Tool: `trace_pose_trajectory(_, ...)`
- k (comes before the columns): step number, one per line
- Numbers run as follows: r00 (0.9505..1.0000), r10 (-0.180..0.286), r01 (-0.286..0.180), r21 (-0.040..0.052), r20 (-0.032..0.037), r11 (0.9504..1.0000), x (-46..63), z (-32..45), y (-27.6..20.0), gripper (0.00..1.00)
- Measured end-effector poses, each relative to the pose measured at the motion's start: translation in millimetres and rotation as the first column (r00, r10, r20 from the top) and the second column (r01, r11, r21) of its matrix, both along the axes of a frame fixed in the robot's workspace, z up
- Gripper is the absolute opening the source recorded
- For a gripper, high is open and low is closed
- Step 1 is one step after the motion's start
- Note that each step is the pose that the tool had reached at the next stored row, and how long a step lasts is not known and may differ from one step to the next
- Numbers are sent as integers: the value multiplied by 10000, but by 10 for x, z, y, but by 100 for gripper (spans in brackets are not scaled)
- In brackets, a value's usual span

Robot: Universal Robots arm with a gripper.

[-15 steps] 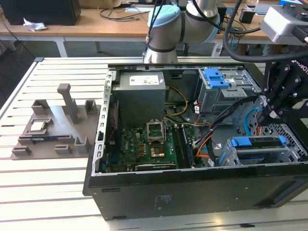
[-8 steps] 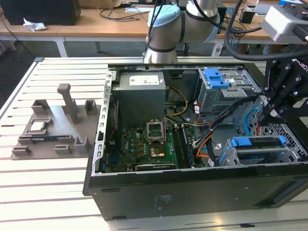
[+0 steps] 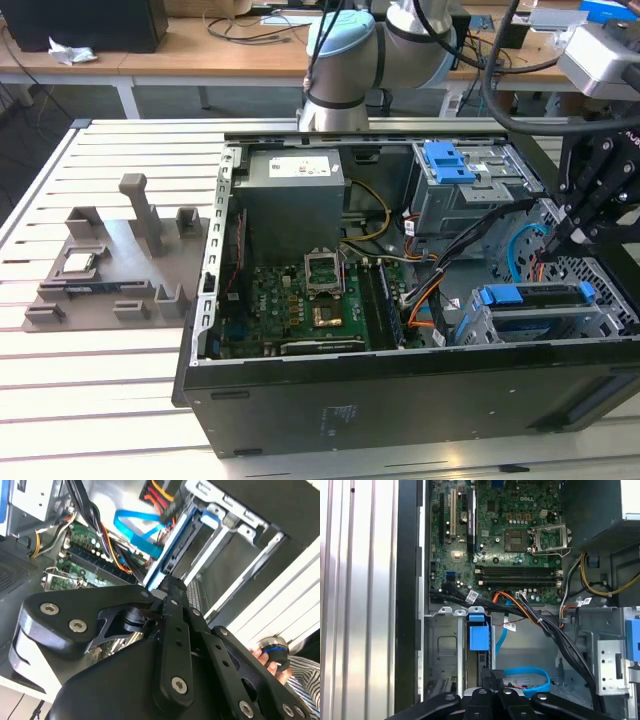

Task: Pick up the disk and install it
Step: 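Insert the disk into the insertion slot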

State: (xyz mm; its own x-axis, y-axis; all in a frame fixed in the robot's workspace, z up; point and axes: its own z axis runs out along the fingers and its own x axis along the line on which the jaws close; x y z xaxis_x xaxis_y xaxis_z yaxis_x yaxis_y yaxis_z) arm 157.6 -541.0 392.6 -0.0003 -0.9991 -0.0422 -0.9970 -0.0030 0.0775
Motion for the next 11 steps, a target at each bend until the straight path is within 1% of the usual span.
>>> trace_pose_trajectory(1,10000,0,0,-1,0,10000,51,-2,35,11)
trace_pose_trajectory(2,10000,1,-1,-1,0,10000,76,-4,44,11)
trace_pose_trajectory(7,10000,1,-1,-2,-4,10000,228,-11,62,11)
trace_pose_trajectory(11,10000,0,0,-1,-4,10000,232,-11,62,11)
